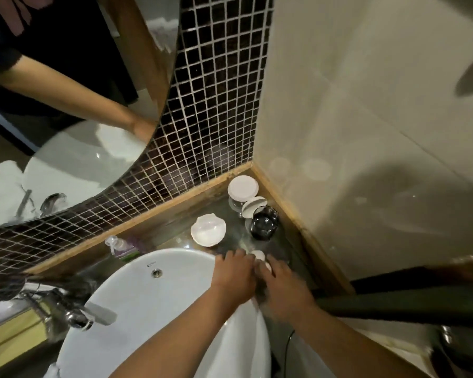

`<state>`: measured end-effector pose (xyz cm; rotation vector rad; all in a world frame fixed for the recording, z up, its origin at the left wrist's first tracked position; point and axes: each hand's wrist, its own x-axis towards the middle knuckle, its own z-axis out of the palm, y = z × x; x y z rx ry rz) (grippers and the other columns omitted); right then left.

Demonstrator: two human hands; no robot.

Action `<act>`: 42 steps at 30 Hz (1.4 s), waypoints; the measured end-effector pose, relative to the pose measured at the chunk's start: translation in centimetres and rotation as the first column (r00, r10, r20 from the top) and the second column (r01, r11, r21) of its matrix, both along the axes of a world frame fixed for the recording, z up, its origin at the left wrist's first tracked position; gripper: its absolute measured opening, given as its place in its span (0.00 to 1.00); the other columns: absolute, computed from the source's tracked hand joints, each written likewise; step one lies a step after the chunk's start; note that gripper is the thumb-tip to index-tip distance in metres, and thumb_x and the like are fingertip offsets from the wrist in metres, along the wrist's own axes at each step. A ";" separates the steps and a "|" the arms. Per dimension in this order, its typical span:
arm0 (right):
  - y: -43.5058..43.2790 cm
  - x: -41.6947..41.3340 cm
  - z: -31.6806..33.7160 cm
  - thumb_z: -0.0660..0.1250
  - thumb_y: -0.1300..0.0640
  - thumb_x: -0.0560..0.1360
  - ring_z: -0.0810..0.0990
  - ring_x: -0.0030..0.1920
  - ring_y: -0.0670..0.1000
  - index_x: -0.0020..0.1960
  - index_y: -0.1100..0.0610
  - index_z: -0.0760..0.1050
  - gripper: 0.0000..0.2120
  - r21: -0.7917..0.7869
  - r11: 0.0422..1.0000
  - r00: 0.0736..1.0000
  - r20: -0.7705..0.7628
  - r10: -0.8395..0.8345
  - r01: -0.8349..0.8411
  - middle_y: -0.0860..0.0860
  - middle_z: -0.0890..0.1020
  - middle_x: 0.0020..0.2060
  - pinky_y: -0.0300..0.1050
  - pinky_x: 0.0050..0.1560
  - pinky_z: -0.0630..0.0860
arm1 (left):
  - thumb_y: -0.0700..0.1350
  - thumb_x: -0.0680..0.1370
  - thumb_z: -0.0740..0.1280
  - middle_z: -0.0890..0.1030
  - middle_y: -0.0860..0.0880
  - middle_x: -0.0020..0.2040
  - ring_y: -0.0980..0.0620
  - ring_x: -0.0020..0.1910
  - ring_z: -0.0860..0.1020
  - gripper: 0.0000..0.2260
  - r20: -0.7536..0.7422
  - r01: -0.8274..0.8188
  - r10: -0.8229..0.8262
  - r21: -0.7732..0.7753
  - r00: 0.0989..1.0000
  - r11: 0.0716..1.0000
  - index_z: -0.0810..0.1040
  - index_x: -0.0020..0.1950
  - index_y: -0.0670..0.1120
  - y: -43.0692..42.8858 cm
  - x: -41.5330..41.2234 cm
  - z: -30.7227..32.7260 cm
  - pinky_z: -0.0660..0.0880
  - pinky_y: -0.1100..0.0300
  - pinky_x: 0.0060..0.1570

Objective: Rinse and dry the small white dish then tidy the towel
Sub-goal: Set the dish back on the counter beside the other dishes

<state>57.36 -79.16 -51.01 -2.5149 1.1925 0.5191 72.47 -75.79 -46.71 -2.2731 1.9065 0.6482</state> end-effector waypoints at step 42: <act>-4.0 1.6 -0.7 0.80 0.49 0.66 0.82 0.42 0.56 0.53 0.52 0.84 0.18 -0.132 0.972 0.980 -0.010 0.196 -0.196 0.54 0.84 0.46 0.51 0.39 0.79 | 0.47 0.73 0.72 0.79 0.46 0.59 0.43 0.56 0.78 0.22 -0.044 -0.478 0.477 -0.012 0.878 0.878 0.73 0.66 0.49 -6.0 11.7 -2.8 0.75 0.51 0.51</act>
